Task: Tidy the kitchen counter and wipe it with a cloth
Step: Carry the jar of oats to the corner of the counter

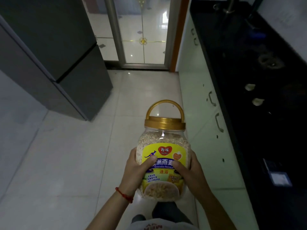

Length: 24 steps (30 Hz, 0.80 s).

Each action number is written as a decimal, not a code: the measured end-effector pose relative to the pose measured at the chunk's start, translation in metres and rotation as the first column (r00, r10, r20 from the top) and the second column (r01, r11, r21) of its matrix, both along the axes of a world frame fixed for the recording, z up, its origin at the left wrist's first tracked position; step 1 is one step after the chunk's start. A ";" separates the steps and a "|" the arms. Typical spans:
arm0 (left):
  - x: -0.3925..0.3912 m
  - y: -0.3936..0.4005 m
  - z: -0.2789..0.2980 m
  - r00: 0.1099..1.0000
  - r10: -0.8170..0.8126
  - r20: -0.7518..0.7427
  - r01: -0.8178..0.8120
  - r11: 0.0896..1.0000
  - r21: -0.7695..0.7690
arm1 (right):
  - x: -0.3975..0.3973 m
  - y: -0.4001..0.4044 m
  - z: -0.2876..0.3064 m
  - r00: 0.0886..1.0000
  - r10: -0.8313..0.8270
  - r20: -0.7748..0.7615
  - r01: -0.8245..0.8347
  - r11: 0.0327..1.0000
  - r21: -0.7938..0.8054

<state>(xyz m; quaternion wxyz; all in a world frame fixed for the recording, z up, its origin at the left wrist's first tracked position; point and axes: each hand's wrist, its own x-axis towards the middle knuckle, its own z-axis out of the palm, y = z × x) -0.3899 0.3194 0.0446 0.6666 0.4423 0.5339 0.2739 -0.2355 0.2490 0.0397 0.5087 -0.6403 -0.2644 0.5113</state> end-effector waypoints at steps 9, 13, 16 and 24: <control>0.074 0.165 0.017 0.994 0.111 0.015 -0.111 0.993 0.026 | 0.086 0.189 0.014 0.988 0.154 0.026 -0.155 0.987 0.035; 0.090 0.237 0.021 0.989 0.144 0.019 -0.144 0.989 0.019 | 0.104 0.268 0.015 0.980 0.196 0.026 -0.197 0.980 0.029; 0.101 0.300 0.018 0.990 0.140 0.011 -0.140 0.990 0.022 | 0.114 0.330 0.009 0.977 0.211 0.010 -0.211 0.977 0.029; 0.141 0.500 0.013 0.998 0.051 0.022 -0.052 0.998 0.037 | 0.153 0.517 0.003 0.993 0.116 0.035 -0.117 0.993 0.029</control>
